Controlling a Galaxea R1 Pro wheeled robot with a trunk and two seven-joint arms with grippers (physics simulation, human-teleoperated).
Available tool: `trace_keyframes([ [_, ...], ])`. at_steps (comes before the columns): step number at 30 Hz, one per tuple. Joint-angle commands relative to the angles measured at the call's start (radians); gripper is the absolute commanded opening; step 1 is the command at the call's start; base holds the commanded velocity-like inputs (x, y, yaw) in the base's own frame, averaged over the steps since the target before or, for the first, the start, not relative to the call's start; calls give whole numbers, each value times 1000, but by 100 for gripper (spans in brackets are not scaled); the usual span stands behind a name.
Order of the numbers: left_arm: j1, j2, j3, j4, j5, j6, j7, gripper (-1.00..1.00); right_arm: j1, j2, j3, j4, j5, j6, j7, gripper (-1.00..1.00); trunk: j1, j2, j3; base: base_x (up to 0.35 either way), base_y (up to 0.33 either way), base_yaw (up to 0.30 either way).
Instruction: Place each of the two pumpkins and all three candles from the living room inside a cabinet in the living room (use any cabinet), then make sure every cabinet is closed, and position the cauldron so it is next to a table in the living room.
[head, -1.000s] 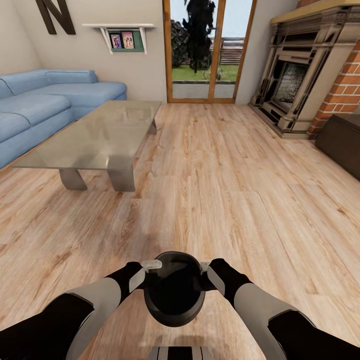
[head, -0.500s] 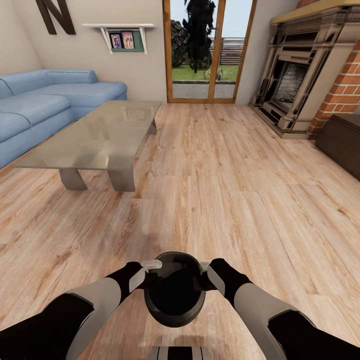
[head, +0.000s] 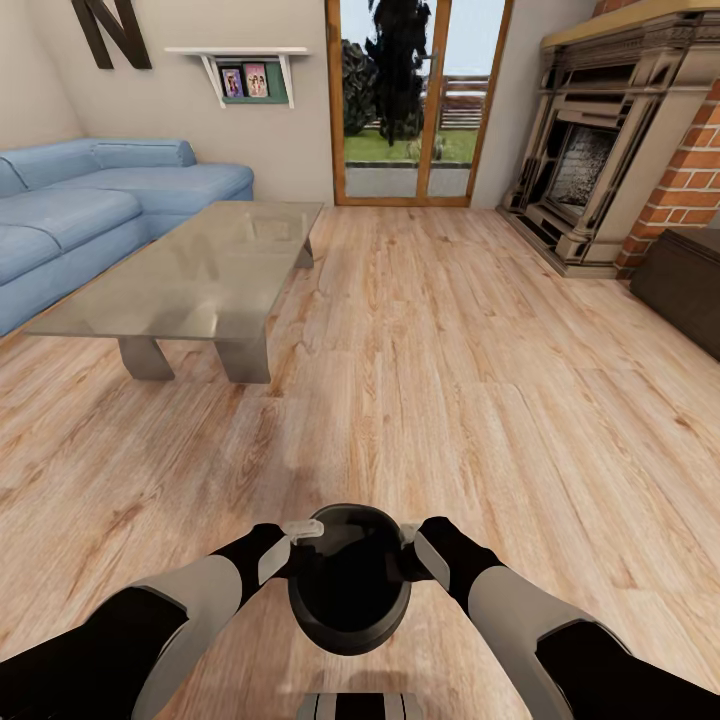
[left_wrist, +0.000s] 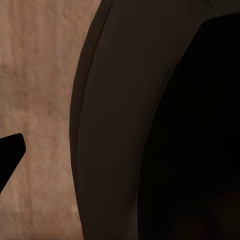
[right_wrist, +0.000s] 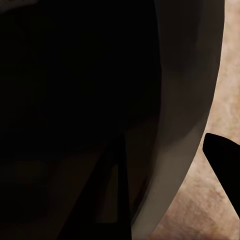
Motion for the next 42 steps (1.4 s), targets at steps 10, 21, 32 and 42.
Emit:
trace_keyframes([
  [10,0,0,-6,-2,11,5,6,100,0,0,5,0,10,4,-1,-100,0,0,-1,0,0,0],
  [21,0,0,-6,-2,11,5,6,100,0,0,5,0,10,4,-1,-100,0,0,-1,0,0,0],
  [32,0,0,-6,-2,11,5,6,-100,0,0,5,0,10,4,-1,-100,0,0,-1,0,0,0],
  [42,0,0,-6,-2,11,5,6,-100,0,0,4,0,10,4,-1,-100,0,0,-1,0,0,0],
])
